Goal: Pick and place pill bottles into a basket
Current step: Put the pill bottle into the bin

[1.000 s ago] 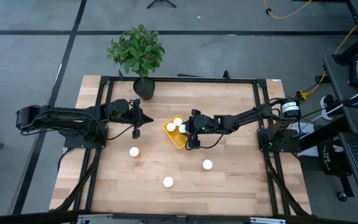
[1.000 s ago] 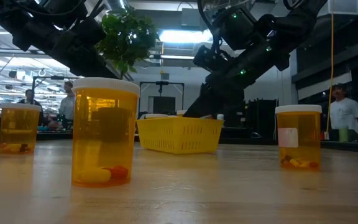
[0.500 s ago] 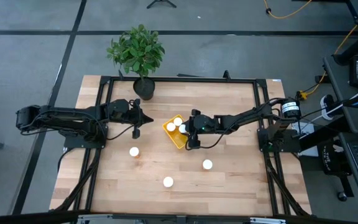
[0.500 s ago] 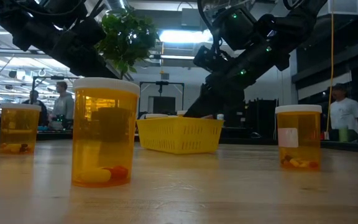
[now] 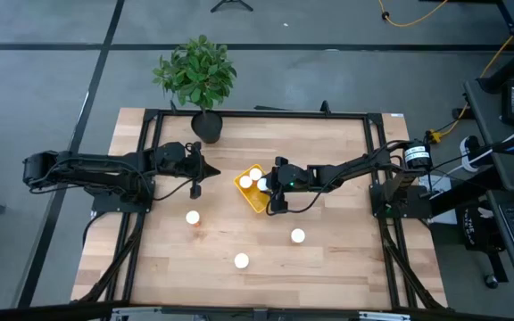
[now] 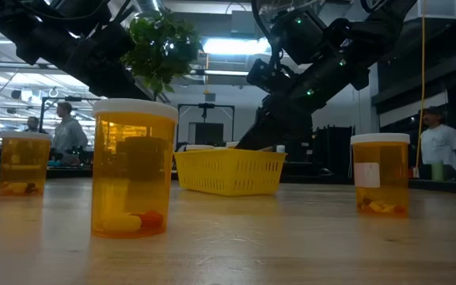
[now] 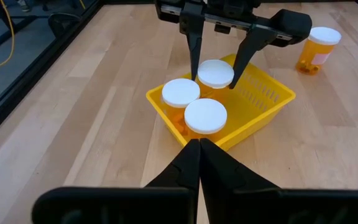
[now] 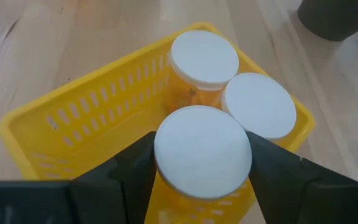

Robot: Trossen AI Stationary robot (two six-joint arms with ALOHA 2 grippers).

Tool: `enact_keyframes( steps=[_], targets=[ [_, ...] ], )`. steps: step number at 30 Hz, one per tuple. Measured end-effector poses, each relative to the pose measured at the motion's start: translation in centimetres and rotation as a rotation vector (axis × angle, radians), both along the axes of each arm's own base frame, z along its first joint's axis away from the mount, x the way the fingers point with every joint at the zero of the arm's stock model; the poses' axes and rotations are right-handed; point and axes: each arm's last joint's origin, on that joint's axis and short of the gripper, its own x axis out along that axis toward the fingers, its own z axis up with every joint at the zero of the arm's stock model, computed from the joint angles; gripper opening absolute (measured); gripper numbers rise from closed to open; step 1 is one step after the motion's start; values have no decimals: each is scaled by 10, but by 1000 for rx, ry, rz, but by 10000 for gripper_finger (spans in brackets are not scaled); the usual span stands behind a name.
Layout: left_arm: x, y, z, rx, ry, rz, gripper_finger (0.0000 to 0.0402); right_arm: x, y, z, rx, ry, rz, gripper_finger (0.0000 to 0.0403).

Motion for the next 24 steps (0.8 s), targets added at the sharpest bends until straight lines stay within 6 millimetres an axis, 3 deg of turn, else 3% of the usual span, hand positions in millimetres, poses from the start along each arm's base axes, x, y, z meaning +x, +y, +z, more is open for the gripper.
enact_keyframes(
  steps=[15,24],
  targets=[
    [0,0,0,0,0,0,6,0,0,0,-9,-4,7,217],
    [0,0,0,0,0,0,6,0,-1,1,3,-7,-7,279]
  ],
)
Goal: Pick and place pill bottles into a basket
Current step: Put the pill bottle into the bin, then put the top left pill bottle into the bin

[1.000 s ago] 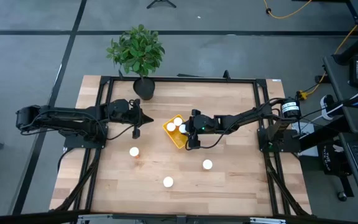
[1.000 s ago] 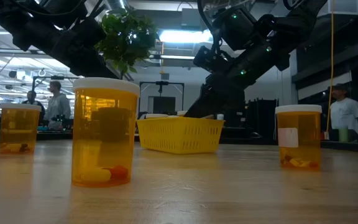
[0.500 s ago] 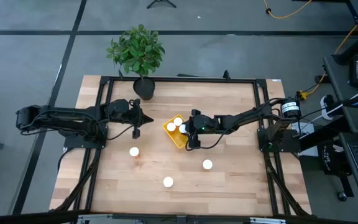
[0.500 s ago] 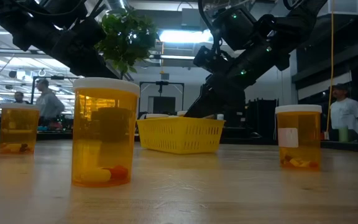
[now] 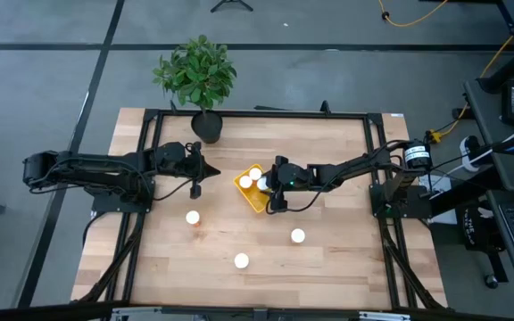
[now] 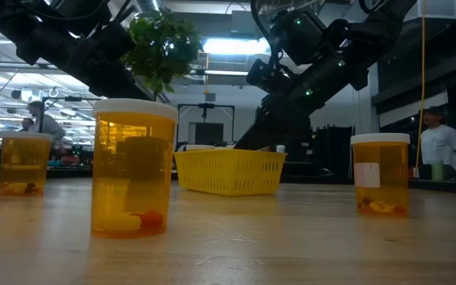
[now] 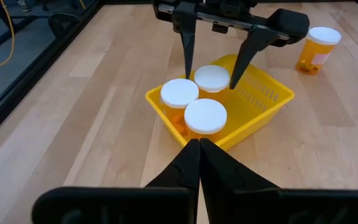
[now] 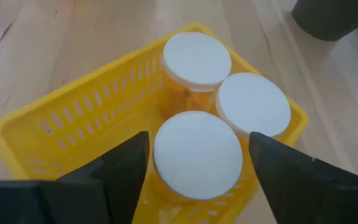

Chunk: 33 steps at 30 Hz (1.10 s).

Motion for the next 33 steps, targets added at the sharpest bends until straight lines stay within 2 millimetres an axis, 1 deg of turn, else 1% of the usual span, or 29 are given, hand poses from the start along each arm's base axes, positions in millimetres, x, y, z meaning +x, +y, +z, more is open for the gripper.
enact_keyframes(
  steps=[4,11,13,18,26,29,33],
  targets=[
    [0,0,0,0,0,0,6,0,0,0,-3,0,2,300],
    [0,0,0,0,0,0,6,0,-1,1,-48,6,-8,304],
    [0,0,0,0,0,0,6,-1,-1,5,-48,0,-9,304],
    [0,0,0,1,-1,-1,6,-6,1,27,-38,-59,0,304],
    [3,-5,3,58,-27,-59,10,-22,10,65,-38,-138,20,304],
    [4,-8,6,60,-55,-74,27,-29,10,77,-38,-142,18,302],
    [5,-12,7,63,-71,-94,71,-39,10,86,-40,-124,15,288]
  ],
)
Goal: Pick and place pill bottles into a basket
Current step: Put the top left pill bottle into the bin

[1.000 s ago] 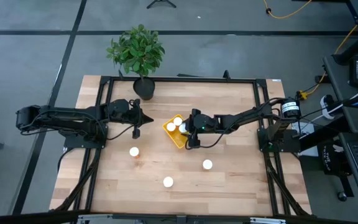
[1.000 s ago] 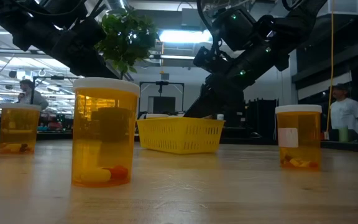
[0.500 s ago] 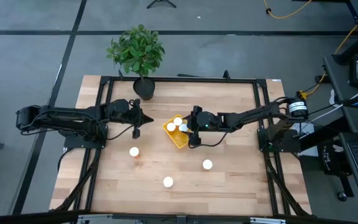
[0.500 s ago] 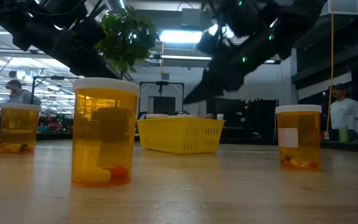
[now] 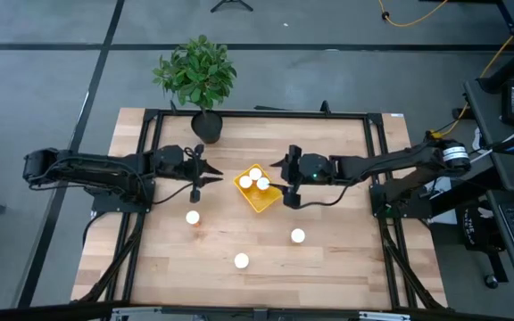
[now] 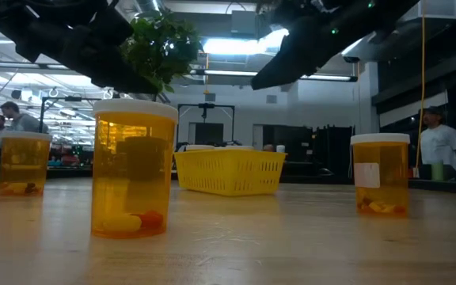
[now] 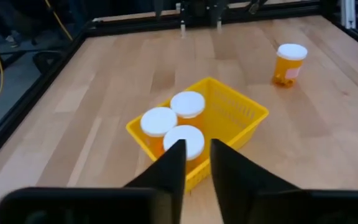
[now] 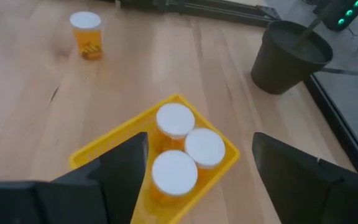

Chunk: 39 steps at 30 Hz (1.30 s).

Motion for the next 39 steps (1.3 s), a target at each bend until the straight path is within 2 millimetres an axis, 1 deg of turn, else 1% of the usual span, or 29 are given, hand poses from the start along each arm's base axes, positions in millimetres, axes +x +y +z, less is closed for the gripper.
enact_keyframes(
  steps=[4,8,11,14,17,20,25,26,29,33,36,39],
  targets=[
    [1,-3,1,8,-7,2,131,-6,0,4,3,17,-1,271],
    [1,-4,1,8,-13,-5,195,-8,0,4,17,28,-11,255],
    [1,-6,1,8,-13,-15,234,-11,-4,-5,25,28,-25,241],
    [2,-8,1,8,-13,-31,259,-16,-5,-14,22,-14,-30,213],
    [2,-12,1,14,-12,-52,270,-23,-5,-16,22,-67,-26,171],
    [2,-16,1,6,-8,-73,271,-33,-4,-19,45,-100,-35,119],
    [0,-28,-4,-22,50,-127,269,-44,2,-34,75,-134,-18,22],
    [0,-31,-6,-21,66,-135,269,-46,3,-38,77,-138,-15,12],
    [-3,-38,-6,-10,138,-113,271,-50,4,-44,98,-173,-20,12],
    [-7,-47,6,2,223,-67,271,-50,4,-41,101,-217,-18,10],
    [-12,-56,17,-22,268,-84,269,-49,5,-41,111,-216,-4,4],
    [-18,-67,24,-61,303,-114,269,-49,6,-41,145,-218,16,8]
  ],
)
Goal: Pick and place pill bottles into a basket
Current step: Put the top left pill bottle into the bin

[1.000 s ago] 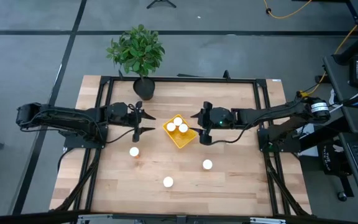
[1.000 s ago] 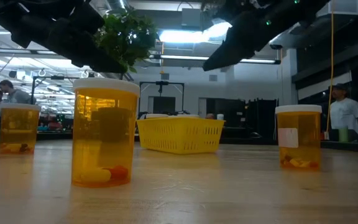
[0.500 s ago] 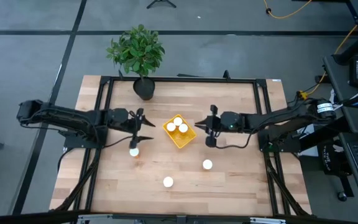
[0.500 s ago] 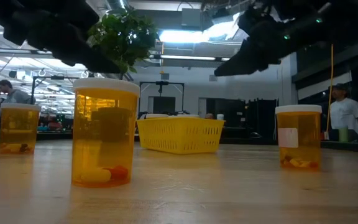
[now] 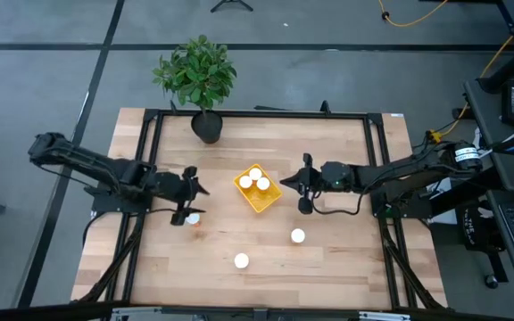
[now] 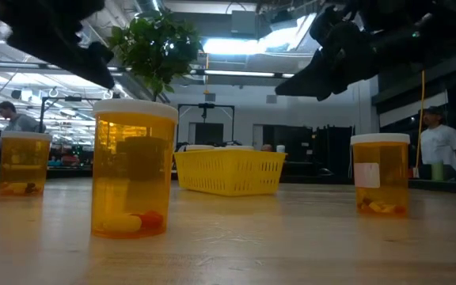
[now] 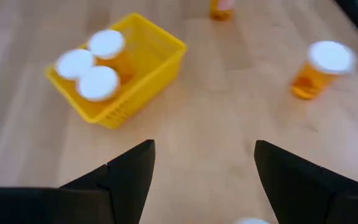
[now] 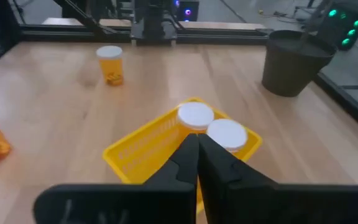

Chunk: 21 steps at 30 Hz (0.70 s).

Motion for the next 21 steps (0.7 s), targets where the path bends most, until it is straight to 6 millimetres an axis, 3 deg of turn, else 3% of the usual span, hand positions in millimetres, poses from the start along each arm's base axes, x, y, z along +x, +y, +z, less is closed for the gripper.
enact_keyframes(
  steps=[7,15,21],
  targets=[
    [-15,-20,-2,-136,92,39,269,0,6,0,14,-2,21,7],
    [-25,-37,-3,-125,84,57,269,-1,20,0,45,-4,68,9],
    [-35,-43,-25,-101,123,135,269,-2,30,0,55,-4,103,11]
  ],
)
